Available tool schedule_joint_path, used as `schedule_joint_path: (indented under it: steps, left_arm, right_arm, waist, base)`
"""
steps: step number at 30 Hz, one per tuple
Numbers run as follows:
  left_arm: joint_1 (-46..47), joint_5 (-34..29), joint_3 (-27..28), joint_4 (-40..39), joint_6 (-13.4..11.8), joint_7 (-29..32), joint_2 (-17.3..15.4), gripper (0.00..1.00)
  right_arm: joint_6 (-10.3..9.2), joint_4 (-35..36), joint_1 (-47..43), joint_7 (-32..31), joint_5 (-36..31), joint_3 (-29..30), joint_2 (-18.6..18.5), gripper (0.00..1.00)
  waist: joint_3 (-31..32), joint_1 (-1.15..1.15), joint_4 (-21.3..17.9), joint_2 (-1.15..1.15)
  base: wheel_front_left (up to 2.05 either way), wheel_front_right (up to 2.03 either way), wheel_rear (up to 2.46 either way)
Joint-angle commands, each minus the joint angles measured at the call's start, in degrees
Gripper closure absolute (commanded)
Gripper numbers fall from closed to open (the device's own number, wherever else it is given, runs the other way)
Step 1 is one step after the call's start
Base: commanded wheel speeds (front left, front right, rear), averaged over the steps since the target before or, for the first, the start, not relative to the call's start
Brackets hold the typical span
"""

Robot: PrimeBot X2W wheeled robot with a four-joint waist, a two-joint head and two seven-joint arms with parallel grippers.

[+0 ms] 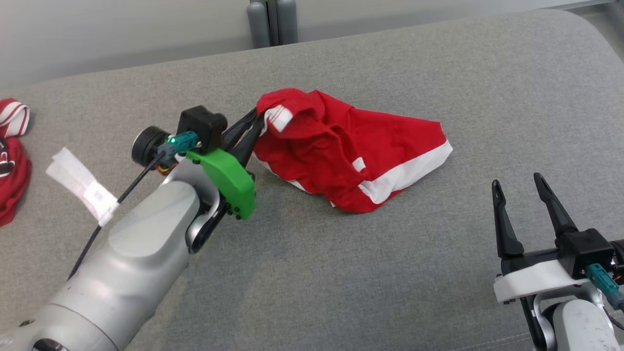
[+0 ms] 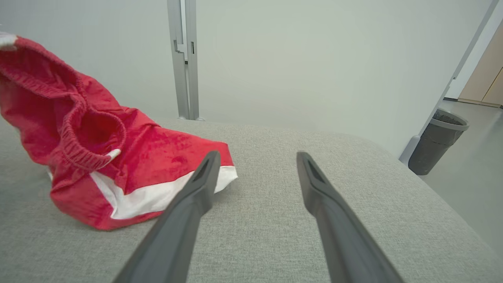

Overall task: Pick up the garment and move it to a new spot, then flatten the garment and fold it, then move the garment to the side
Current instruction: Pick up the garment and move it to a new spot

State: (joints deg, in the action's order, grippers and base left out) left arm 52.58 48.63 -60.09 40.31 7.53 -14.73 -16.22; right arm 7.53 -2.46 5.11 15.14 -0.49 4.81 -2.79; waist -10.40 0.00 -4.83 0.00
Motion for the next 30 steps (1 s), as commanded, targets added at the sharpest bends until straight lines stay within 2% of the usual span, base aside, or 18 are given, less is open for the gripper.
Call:
schedule_joint_path:
  steps: [1,6,7,8,9,14,24,30]
  left_arm:
    - [-1.4,-0.9,0.7,1.4,-0.1,-0.4,-0.2,1.00]
    - [-5.2,-2.7,6.3,5.3,-0.2,-0.5,-0.2,1.00]
    - [-5.7,-3.6,7.6,5.6,-0.3,-0.5,0.0,0.67]
    - [-6.1,-4.5,8.6,5.6,-0.5,-0.5,0.2,0.42]
    - [-6.7,-5.4,10.0,5.5,-0.8,-0.5,0.4,0.00]
    - [-10.3,-10.2,15.8,3.8,-1.6,-0.5,1.7,0.00]
    - [-21.9,-19.3,30.7,-5.7,-1.7,-0.4,4.4,0.00]
    - [-31.7,-24.1,39.9,-13.8,-2.2,-0.4,7.2,0.00]
  right_arm:
    - [-0.08,0.1,0.5,0.0,-0.3,0.2,-0.2,0.00]
    - [-0.08,-0.1,1.0,0.0,-0.8,-0.2,-0.2,0.00]
    - [-0.08,-0.2,1.0,0.0,-0.9,-0.3,-0.2,0.00]
    - [-0.08,-0.2,1.0,0.0,-1.0,-0.4,-0.2,0.00]
    - [-0.08,-0.4,0.9,0.0,-1.0,-0.5,-0.2,0.00]
    - [-0.08,-0.8,0.6,0.0,-1.6,-0.6,-0.2,0.00]
    - [-0.08,-2.0,-1.7,0.0,-2.7,-1.1,-0.2,0.00]
    - [-0.08,-2.3,-2.9,0.0,-2.0,-1.3,-0.2,0.00]
  waist:
    - [-1.2,0.00,0.3,0.00]
    - [-2.1,0.00,0.9,0.00]
    - [-2.2,0.00,1.1,0.00]
    - [-2.3,0.00,1.2,0.00]
    - [-2.2,0.00,1.4,0.00]
    - [-1.2,0.00,2.3,0.00]
    - [5.3,0.00,4.0,0.00]
    - [9.0,0.00,4.9,0.00]
  base:
    - [0.00,0.00,0.00]
    - [0.00,0.00,0.00]
    - [0.00,0.00,0.00]
    - [0.00,0.00,0.00]
    - [0.00,0.00,0.00]
    - [0.00,0.00,0.00]
    - [0.00,0.00,0.00]
    - [0.00,0.00,0.00]
